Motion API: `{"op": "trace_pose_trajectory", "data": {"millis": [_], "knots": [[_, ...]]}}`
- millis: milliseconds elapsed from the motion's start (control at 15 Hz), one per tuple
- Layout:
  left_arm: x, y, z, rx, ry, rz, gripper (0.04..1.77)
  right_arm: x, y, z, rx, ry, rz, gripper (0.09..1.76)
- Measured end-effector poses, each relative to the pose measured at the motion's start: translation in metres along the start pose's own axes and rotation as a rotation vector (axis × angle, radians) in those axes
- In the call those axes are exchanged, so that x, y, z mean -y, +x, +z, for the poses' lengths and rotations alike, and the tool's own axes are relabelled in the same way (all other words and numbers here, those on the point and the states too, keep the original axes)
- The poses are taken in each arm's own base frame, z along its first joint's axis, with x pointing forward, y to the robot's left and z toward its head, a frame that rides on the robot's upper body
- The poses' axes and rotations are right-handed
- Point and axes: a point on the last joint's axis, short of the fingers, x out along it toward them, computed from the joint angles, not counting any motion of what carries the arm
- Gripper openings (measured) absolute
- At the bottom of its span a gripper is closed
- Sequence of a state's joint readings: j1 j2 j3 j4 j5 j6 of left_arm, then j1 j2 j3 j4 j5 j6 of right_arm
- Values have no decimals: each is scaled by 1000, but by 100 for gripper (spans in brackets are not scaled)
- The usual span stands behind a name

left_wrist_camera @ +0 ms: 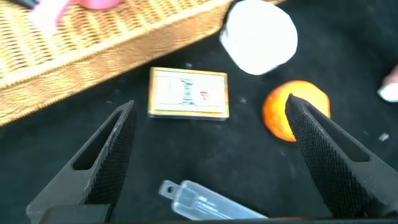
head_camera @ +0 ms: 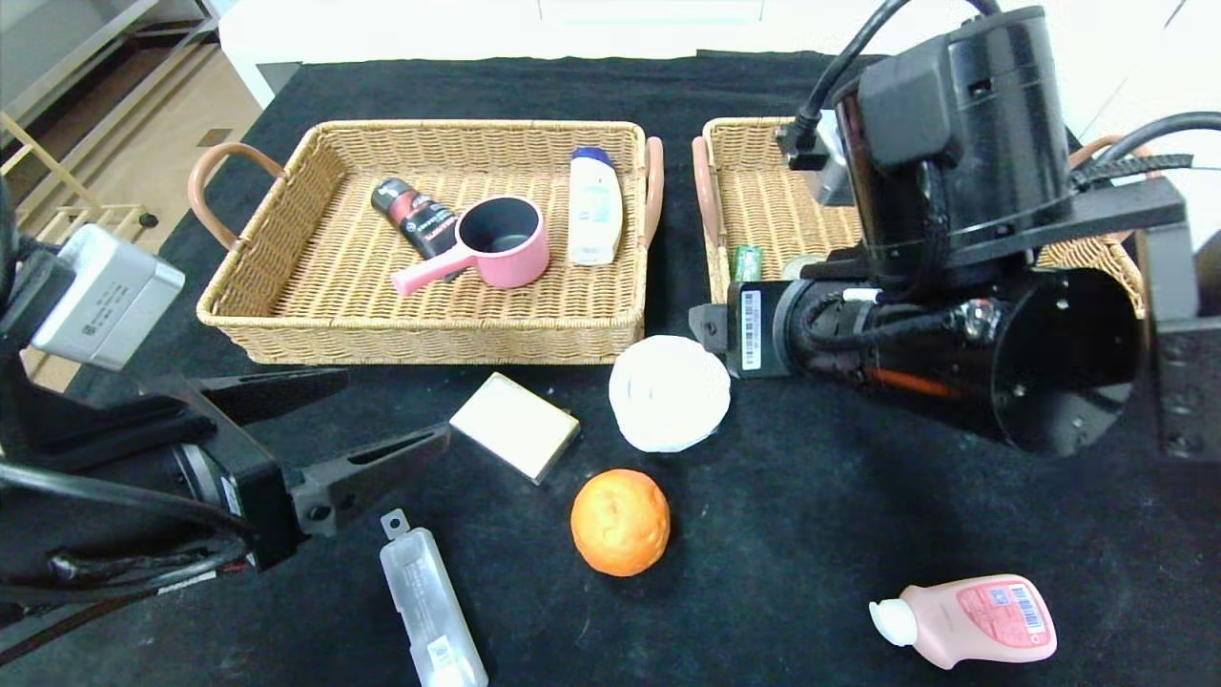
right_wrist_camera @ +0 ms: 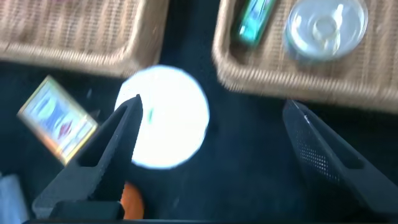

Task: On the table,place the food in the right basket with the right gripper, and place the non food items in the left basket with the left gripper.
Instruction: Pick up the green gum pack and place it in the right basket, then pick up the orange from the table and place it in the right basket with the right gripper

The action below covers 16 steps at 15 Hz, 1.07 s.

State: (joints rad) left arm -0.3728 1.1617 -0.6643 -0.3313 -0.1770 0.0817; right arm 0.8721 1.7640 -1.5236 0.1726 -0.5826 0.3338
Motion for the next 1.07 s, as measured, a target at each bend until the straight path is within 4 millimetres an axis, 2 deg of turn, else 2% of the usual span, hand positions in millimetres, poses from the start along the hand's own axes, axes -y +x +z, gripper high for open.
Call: {"op": "trace_pose_trajectory", "data": {"millis": [267, 467, 733, 1067], "knots": [[-5, 0, 1, 4, 0, 29, 172, -25, -34, -27, -24, -2, 24, 167], [-7, 0, 2, 5, 0, 40, 172, -46, -46, -47, -63, -32, 50, 168], [-11, -3, 6, 21, 2, 65, 172, -78, -44, -75, -91, -86, 65, 169], [-14, -5, 11, 81, 11, 87, 172, -98, -25, -101, -127, -109, 37, 170]]}}
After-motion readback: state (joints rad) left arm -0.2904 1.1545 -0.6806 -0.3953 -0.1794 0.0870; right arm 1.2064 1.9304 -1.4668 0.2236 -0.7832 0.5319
